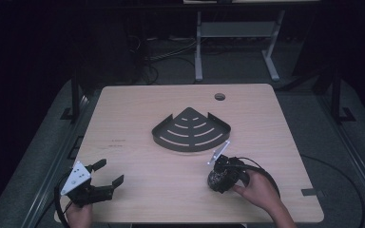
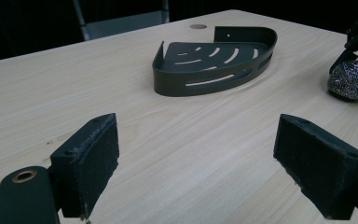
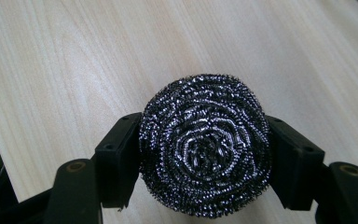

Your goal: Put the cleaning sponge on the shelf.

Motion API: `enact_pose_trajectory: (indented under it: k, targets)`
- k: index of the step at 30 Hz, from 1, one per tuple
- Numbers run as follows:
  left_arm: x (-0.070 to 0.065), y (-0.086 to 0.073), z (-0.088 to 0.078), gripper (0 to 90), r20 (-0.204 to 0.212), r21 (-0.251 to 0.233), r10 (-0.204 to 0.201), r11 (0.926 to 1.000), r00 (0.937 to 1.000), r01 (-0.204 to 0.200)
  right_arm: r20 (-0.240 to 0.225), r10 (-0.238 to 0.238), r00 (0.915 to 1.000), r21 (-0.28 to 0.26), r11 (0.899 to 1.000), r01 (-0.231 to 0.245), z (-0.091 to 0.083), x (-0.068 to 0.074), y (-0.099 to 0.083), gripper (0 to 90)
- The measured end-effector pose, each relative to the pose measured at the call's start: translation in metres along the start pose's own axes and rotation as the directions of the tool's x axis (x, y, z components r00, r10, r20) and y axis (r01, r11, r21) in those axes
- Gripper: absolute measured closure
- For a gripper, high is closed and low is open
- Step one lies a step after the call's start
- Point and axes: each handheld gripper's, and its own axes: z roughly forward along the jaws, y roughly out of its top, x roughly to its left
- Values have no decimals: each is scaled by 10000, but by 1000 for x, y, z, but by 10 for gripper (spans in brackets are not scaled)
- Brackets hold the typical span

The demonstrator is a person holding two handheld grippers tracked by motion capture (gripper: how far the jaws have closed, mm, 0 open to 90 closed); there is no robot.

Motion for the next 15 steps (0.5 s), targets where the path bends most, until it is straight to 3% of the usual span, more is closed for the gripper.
enact_pose_trajectory:
  k: [15]
  targets:
    - [0,0,0,135,7,17,11,10000,10000,-11,-120,-82,9999,-305,9995,79,-16,-8,15,333]
